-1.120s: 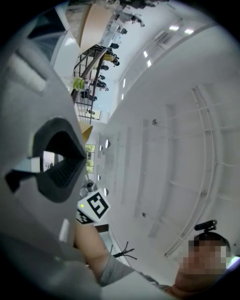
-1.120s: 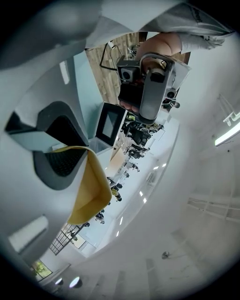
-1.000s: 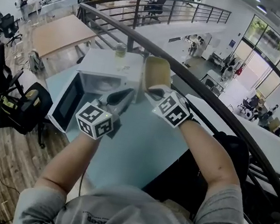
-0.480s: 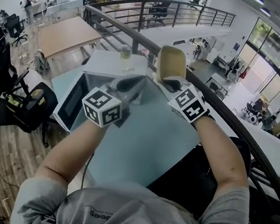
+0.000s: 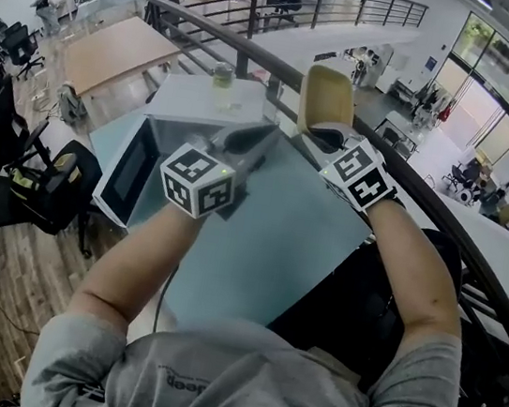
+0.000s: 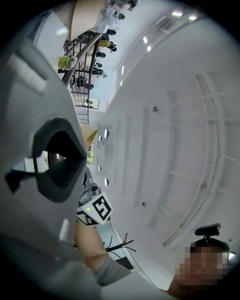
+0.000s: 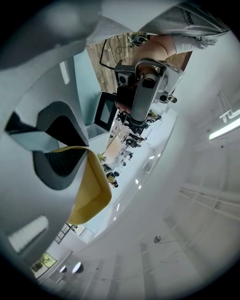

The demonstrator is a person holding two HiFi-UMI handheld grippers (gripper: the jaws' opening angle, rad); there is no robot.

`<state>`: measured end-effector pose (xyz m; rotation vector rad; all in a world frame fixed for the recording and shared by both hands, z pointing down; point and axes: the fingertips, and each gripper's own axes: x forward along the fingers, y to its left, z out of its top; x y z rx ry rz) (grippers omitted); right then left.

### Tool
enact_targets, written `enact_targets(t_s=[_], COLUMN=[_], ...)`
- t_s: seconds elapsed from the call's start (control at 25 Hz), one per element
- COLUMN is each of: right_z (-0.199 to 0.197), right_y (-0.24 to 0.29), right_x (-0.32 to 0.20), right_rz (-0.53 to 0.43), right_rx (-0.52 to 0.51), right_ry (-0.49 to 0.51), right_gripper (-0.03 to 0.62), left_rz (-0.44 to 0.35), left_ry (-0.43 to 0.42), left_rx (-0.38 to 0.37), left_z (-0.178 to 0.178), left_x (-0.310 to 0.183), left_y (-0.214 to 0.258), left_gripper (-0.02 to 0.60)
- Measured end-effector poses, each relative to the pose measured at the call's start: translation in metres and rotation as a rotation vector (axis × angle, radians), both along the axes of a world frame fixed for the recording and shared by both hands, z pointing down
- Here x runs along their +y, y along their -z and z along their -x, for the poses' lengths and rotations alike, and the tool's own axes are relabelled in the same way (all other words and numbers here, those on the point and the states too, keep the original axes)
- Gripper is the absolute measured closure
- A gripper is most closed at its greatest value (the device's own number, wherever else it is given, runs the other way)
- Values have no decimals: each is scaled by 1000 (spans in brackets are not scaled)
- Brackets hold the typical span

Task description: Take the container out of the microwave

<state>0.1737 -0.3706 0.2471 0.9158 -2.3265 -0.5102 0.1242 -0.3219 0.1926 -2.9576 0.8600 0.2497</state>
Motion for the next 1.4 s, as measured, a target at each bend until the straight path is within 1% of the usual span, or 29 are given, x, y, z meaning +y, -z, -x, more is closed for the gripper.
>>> enact_targets(t_s=[0.16, 0.32, 0.56, 0.72, 0.84, 0.96, 1.24, 1.4], right_z=[-8, 3, 36, 58, 74, 91, 130, 140], right_y=[-32, -65, -123, -160, -182, -198, -223, -239], right_x=[5, 13, 20, 32, 42, 54, 94, 114], right_rz=[38, 64, 117, 151, 178, 196, 218, 240], right_rx=[18, 46, 55, 71, 75, 76, 106, 103], right_ry=[-20, -2, 31, 39, 31, 9, -43, -49], right_gripper=[572, 572, 572, 572, 572, 572, 572, 572], left_rz=[32, 79, 169, 238, 272, 297, 339, 357], left_ry=[-3, 21, 59, 64, 49, 16, -56, -61], left_rx=[-13, -42, -72, -87, -88, -104, -111, -129], left_z=[-8, -4, 24, 43, 55, 67, 100, 109], left_x=[-1, -4, -9, -2, 8, 20, 52, 69], left_y=[-28, -66, -138, -179, -201, -221, -243, -260], left_gripper=[563, 563, 563, 561, 563, 562, 563, 563])
